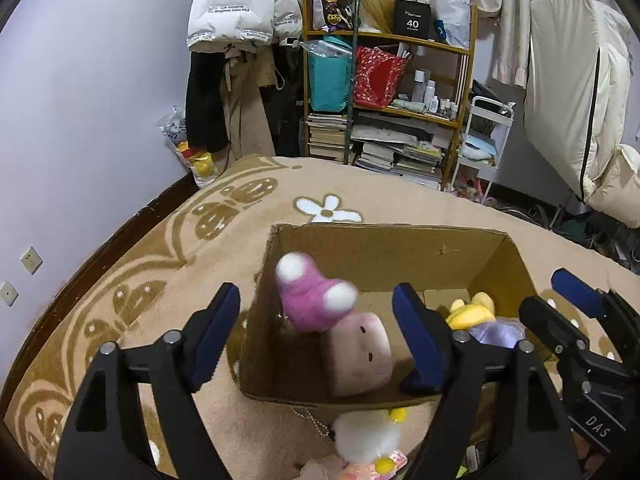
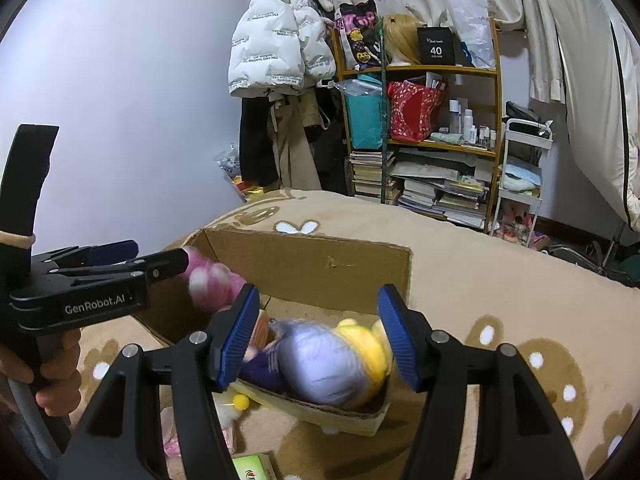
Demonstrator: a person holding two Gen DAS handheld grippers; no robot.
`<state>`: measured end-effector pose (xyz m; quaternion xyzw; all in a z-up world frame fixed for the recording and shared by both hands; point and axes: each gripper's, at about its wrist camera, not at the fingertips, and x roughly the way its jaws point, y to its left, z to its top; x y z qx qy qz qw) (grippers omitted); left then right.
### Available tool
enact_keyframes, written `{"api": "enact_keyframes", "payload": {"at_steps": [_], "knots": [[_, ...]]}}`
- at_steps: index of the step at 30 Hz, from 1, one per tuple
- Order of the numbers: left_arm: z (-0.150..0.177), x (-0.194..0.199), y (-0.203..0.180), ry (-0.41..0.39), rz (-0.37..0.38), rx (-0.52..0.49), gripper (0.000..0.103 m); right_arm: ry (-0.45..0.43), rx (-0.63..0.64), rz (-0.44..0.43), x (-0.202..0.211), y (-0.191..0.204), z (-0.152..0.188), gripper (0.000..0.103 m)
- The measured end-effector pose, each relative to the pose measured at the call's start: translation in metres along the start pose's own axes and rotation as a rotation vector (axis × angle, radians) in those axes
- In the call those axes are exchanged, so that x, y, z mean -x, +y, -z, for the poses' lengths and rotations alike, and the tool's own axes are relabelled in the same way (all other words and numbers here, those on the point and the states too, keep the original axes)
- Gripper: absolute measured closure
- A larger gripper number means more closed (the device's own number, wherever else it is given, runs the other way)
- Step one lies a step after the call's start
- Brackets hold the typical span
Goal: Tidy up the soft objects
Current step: 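Open the left tool to drop the bear while the right tool releases the doll into the box, then withdraw both tools from the box toward the white fluffy keychain and tissue pack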
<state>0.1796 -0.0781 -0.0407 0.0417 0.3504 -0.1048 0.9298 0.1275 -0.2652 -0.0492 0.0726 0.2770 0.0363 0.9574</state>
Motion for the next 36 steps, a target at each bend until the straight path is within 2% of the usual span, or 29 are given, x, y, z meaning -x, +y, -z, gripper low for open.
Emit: {"api": "enact_keyframes", "payload": {"at_steps": [2, 6, 8, 10, 12, 16, 19, 22, 30, 36], "knots": [[0.0, 0.0, 0.0, 0.007, -0.008, -0.008, 0.024, 0.001, -0.008, -0.007, 0.001, -0.001, 0.0, 0.029], [0.002, 0.002, 0.0, 0.023, -0.037, -0.031, 0.024, -0.001, -0.001, 0.006, 0.006, -0.001, 0.001, 0.025], [0.004, 0.004, 0.001, 0.034, -0.045, -0.037, 0.024, -0.008, -0.007, -0.002, 0.01, 0.0, 0.0, 0.014], [0.006, 0.007, 0.002, 0.052, -0.055, -0.04, 0.023, -0.017, -0.012, -0.002, 0.016, 0.001, 0.0, 0.013], [0.008, 0.011, 0.003, 0.067, -0.058, -0.038, 0.017, -0.011, -0.014, -0.003, 0.02, 0.002, 0.0, 0.012], [0.015, 0.022, 0.008, 0.107, -0.052, -0.034, 0.013, -0.007, -0.021, -0.01, 0.031, 0.005, 0.004, 0.0], [0.022, 0.031, 0.009, 0.135, -0.049, -0.054, 0.011, 0.003, -0.022, -0.012, 0.037, 0.009, 0.004, 0.0], [0.03, 0.04, 0.011, 0.145, -0.062, -0.055, 0.004, 0.025, -0.03, -0.012, 0.042, 0.013, 0.007, 0.0], [0.048, 0.055, 0.009, 0.22, -0.081, -0.074, 0.003, 0.079, -0.099, 0.005, 0.058, 0.013, 0.021, 0.0], [0.066, 0.064, 0.01, 0.277, -0.08, -0.083, 0.003, 0.151, -0.164, 0.007, 0.063, 0.005, 0.027, 0.0]]}}
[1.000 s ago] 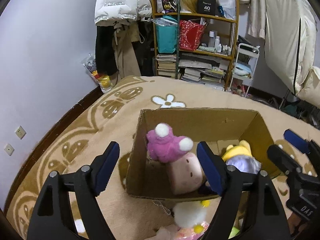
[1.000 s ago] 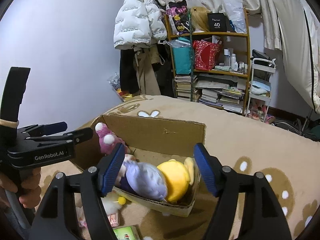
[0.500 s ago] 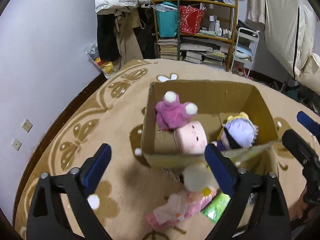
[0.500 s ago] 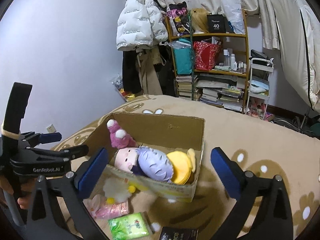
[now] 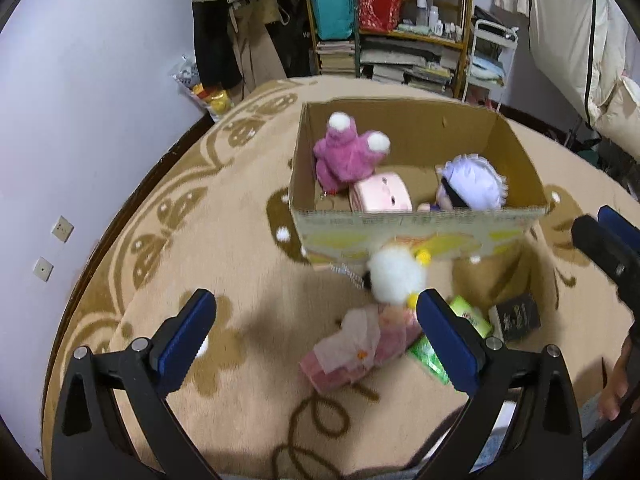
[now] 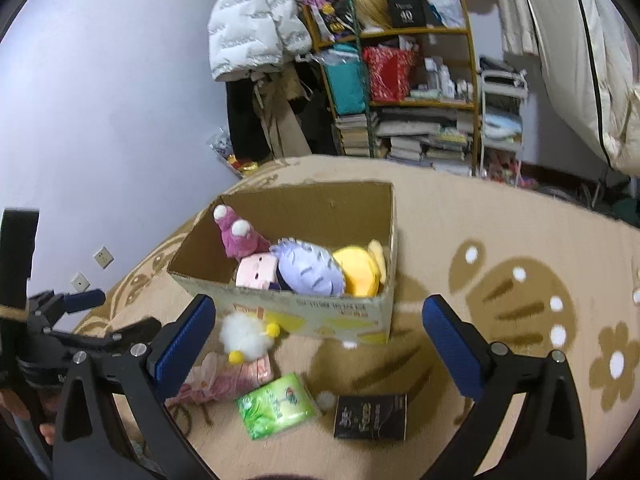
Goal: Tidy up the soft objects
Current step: 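Withdraw both tools from the box toward the white fluffy keychain and tissue pack, then grasp the pink wrapped roll with the left tool while the right tool grasps the black Face tissue pack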
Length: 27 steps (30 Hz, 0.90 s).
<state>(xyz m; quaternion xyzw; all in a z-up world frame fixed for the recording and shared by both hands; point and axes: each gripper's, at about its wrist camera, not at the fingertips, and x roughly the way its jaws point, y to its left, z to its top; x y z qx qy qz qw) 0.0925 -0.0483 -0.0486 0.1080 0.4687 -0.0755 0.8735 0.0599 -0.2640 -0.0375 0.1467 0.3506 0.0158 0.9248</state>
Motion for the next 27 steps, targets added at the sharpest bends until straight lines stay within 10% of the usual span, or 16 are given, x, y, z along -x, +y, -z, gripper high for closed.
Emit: {"api": "enact_keyframes", "payload": {"at_steps": [27], "knots": [[0.025, -0.064, -0.038, 0.179, -0.018, -0.165, 0.003, 0.293, -0.186, 0.097, -0.055, -0.034, 0.045, 0.0]]}}
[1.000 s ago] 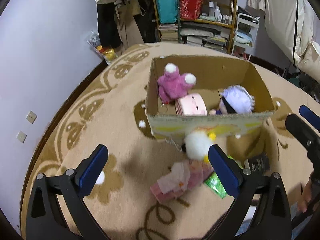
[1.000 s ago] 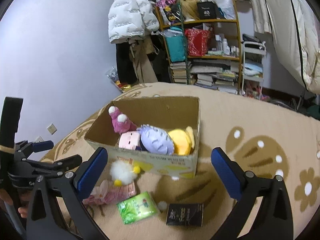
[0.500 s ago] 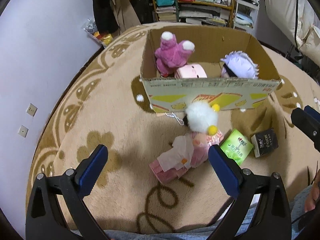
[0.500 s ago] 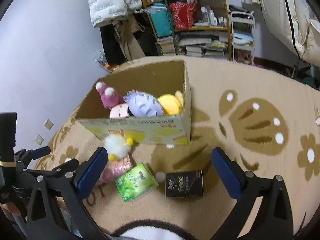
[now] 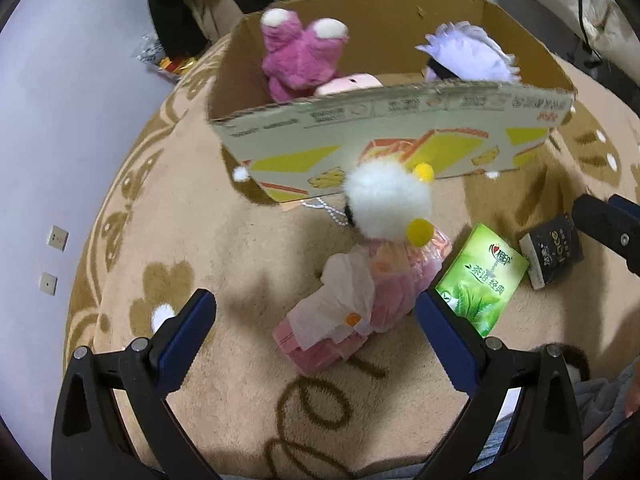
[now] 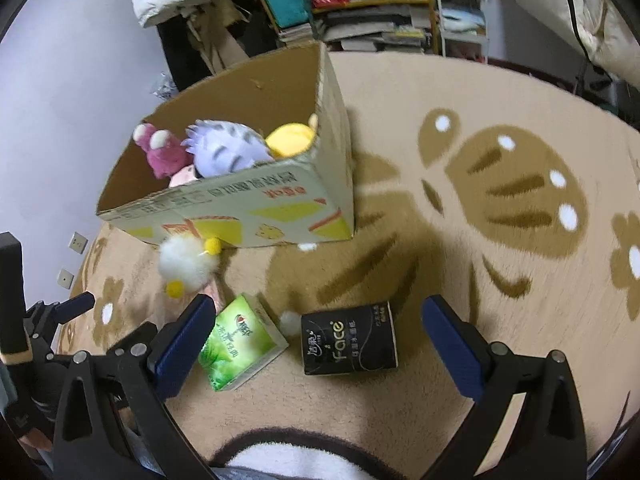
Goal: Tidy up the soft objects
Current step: 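Grasp the pink wrapped roll with the left tool while the right tool grasps the black Face tissue pack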
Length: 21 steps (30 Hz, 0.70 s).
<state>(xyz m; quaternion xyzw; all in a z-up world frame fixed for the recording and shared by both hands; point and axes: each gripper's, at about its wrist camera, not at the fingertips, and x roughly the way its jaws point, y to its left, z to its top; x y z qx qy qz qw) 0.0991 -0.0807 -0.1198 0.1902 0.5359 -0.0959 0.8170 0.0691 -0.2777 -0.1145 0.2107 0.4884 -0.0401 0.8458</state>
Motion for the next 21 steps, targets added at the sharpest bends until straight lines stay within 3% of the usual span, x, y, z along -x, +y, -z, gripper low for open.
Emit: {"api": "enact_keyframes", "payload": {"at_steps": [21], "knots": [[0.0, -0.064, -0.011, 0.14, 0.044, -0.015, 0.003, 0.165, -0.025, 0.055, -0.047, -0.006, 0.007, 0.0]]}}
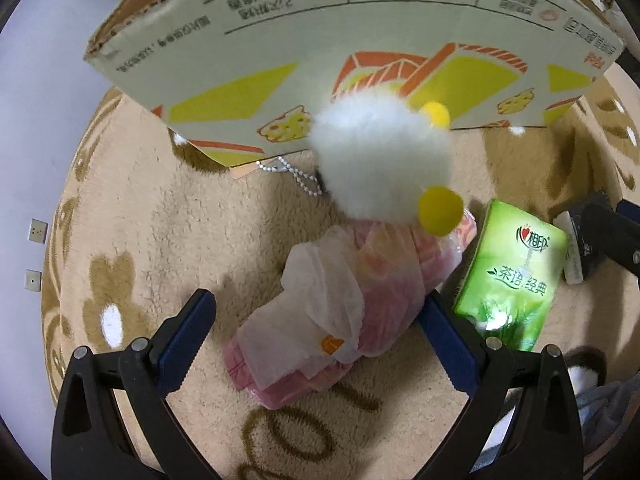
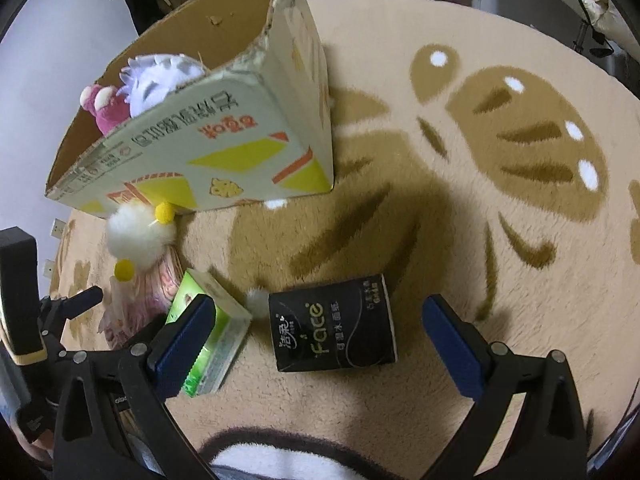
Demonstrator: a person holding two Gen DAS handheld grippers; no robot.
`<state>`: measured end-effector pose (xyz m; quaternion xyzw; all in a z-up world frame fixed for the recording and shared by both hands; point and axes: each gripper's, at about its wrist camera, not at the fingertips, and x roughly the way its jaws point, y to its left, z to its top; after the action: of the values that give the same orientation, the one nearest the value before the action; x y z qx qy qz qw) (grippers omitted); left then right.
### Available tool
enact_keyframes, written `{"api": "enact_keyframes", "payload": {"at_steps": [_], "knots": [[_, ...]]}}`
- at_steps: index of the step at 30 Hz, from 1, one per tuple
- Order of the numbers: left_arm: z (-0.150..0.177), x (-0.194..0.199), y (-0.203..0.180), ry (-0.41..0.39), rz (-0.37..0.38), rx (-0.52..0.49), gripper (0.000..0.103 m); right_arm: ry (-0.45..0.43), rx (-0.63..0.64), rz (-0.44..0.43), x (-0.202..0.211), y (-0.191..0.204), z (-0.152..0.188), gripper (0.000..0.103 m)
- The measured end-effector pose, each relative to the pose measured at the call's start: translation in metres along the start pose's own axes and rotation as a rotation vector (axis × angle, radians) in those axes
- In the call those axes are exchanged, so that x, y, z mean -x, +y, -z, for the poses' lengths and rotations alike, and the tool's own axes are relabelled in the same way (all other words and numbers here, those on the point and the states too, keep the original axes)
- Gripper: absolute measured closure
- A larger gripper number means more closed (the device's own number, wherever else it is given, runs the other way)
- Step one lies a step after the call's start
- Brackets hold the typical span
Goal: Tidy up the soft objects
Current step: 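Grasp the pink wrapped roll with the left tool while the right tool grasps the black Face tissue pack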
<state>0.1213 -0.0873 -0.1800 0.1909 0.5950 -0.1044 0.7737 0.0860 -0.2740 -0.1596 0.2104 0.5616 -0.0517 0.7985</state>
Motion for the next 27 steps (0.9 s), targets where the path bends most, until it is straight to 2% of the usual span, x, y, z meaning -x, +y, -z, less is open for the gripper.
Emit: {"api": "enact_keyframes", "payload": {"at_steps": [4, 5, 8, 16, 18, 19, 20, 24, 27], "knots": [[-0.002, -0.003, 0.005, 0.009, 0.026, 0.027, 0.004, 0.002, 0.013, 0.023, -0.003, 0.005, 0.001, 0.0], [-0.001, -0.003, 0.006, 0.006, 0.035, 0.029, 0.006, 0.008, 0.018, 0.029, -0.005, 0.006, 0.001, 0.004], [-0.001, -0.003, 0.006, 0.007, 0.077, 0.029, 0.019, 0.02, 0.021, 0.033, -0.012, 0.012, 0.005, 0.007], [0.006, 0.007, -0.01, -0.001, 0.074, -0.023, 0.039, 0.045, 0.009, 0.054, -0.02, 0.004, 0.009, 0.008], [0.009, 0.01, -0.012, -0.002, 0.072, -0.038, 0.043, 0.04, 0.02, 0.058, -0.021, 0.006, 0.01, 0.016], [0.011, 0.011, -0.013, -0.004, 0.073, -0.044, 0.044, 0.044, 0.027, 0.064, -0.021, 0.007, 0.01, 0.03], [0.014, 0.014, -0.015, -0.005, 0.074, -0.052, 0.047, 0.051, 0.034, 0.07, -0.023, 0.008, 0.011, 0.033], [0.021, 0.022, -0.018, -0.005, 0.081, -0.075, 0.051, 0.03, 0.039, 0.043, -0.02, 0.011, 0.012, 0.033], [0.027, 0.033, -0.02, -0.024, 0.095, -0.09, 0.053, -0.048, 0.045, 0.009, -0.006, 0.012, 0.01, 0.034]]}}
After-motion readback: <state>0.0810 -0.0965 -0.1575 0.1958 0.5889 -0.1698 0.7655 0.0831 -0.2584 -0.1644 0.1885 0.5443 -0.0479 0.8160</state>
